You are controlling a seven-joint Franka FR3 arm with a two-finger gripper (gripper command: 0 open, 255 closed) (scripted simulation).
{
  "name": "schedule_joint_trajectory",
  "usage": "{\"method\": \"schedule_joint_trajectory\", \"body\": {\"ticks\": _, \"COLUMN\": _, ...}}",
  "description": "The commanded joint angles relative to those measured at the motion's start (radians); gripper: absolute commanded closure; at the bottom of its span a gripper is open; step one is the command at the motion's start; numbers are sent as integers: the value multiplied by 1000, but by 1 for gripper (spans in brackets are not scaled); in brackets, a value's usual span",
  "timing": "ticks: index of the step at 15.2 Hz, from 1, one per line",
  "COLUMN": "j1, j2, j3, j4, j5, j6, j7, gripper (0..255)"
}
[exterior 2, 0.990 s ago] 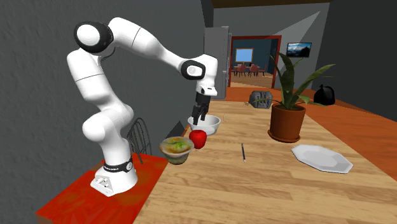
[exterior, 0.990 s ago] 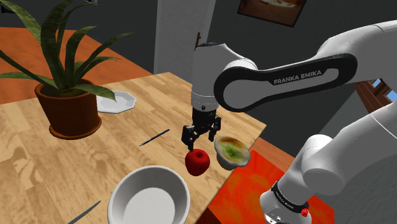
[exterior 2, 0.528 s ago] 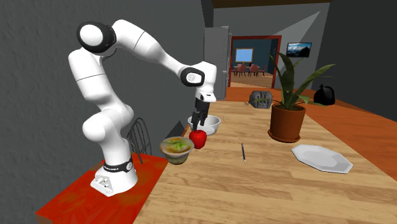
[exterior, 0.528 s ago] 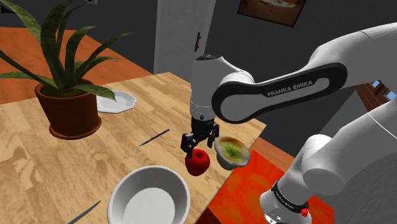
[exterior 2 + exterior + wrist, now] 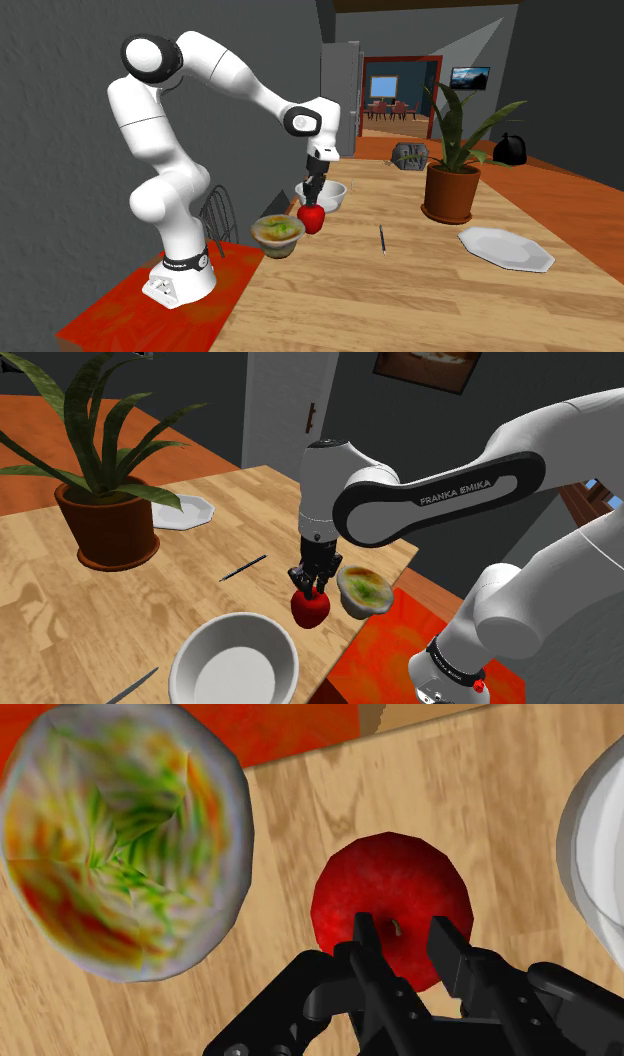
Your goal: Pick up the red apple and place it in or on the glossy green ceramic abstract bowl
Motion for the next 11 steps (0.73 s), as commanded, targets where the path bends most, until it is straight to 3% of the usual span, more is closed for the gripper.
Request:
{"method": "schedule_joint_trajectory", "body": {"ticks": 1, "j1": 0, "j2": 0, "j3": 0, "j4": 0, "j5": 0, "j6": 0, "j7": 0, "gripper": 255}}
{"method": "schedule_joint_trajectory", "body": {"ticks": 8, "j1": 0, "j2": 0, "j3": 0, "j4": 0, "j5": 0, "j6": 0, "j7": 0, "gripper": 255}}
{"method": "schedule_joint_trajectory", "body": {"ticks": 11, "j1": 1, "j2": -20, "j3": -7, "j4": 25, "j5": 3, "j6": -44, "j7": -3, "gripper": 255}}
